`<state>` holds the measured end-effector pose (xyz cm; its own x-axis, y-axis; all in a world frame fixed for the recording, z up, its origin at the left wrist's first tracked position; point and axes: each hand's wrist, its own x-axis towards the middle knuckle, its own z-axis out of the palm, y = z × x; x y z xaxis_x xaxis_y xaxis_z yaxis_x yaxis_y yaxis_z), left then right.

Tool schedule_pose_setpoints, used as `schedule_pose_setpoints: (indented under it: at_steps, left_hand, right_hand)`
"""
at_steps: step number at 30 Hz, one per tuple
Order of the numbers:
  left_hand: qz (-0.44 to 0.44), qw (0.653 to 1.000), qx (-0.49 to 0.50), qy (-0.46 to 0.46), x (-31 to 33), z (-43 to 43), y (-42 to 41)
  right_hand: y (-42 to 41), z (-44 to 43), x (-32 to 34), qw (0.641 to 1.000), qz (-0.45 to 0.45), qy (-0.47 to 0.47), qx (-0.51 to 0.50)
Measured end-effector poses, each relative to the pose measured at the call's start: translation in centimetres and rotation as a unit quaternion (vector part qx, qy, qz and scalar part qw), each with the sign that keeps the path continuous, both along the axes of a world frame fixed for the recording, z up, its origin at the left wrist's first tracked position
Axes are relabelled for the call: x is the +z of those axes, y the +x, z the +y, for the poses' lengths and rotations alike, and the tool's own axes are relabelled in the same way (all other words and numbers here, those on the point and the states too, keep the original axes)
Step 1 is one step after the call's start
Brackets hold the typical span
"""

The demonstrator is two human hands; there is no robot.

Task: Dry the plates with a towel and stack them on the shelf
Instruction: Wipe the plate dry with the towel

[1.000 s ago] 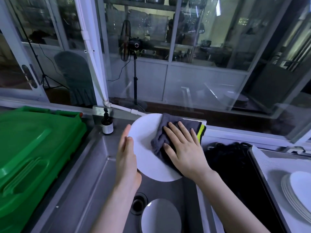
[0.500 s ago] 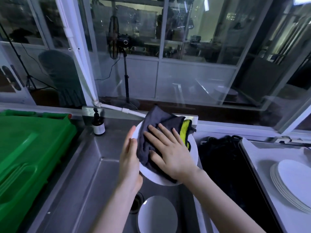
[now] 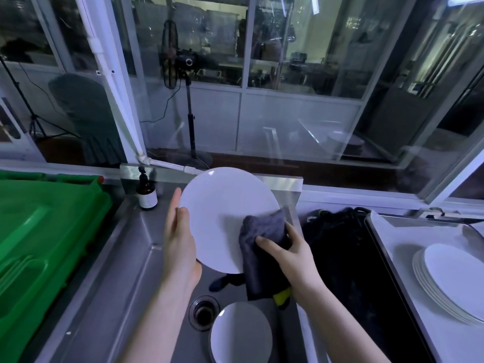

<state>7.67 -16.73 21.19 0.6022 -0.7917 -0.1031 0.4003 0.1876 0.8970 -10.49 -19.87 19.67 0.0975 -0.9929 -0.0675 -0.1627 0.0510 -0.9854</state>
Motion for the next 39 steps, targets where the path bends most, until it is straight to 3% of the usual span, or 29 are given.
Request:
schedule_pose_setpoints:
  at_steps: [3, 9, 12, 15, 18, 21, 24, 27, 31, 34, 39]
  left_hand:
    - [-0.023, 1.0, -0.017, 0.005, -0.1, 0.2, 0.0]
    - [-0.147, 0.984, -0.098, 0.009, 0.4, 0.7, 1.0]
    - [-0.211, 0.963, -0.165, 0.007, 0.3, 0.9, 0.8]
    - [-0.201, 0.963, -0.176, 0.023, -0.4, 1.2, 0.5]
    - [-0.162, 0.973, -0.162, 0.032, -1.2, 1.3, 0.9]
    - [-0.125, 0.988, -0.084, 0.038, -1.1, 1.2, 1.2]
    - [-0.091, 0.995, -0.007, 0.035, -0.5, 0.5, 1.9]
    - [-0.122, 0.991, -0.046, 0.033, -0.1, -0.3, 2.1]
    - [-0.165, 0.979, -0.119, 0.031, 0.0, -0.9, 2.9]
    - [-0.234, 0.951, -0.2, 0.002, 0.3, -1.4, 3.7]
    - [-0.381, 0.856, -0.35, 0.012, 0.8, -2.8, 4.0]
  right_hand:
    - [0.2, -1.2, 0.4, 1.0, -0.02, 0.015, -0.007]
    - [-1.0, -5.4, 3.4, 0.993, 0.086, -0.078, 0.035]
    - [-1.1, -7.2, 5.7, 0.959, 0.175, -0.17, 0.142]
    - [-0.4, -7.6, 6.6, 0.92, 0.267, -0.206, 0.2]
    - [-0.9, -7.4, 5.8, 0.945, 0.218, -0.156, 0.187]
    - [-2.4, -5.8, 3.3, 0.985, 0.105, -0.065, 0.118]
    - [-2.0, -2.7, -0.2, 0.995, -0.018, 0.04, 0.09]
    - [-0.8, -1.8, -1.4, 0.993, -0.079, 0.075, 0.038]
    - [-1.7, -4.0, 1.0, 0.998, -0.052, 0.02, 0.038]
    - [-2.7, -5.5, 3.3, 0.989, 0.036, -0.058, 0.132]
    - [-1.5, -6.7, 4.5, 0.938, 0.203, -0.126, 0.251]
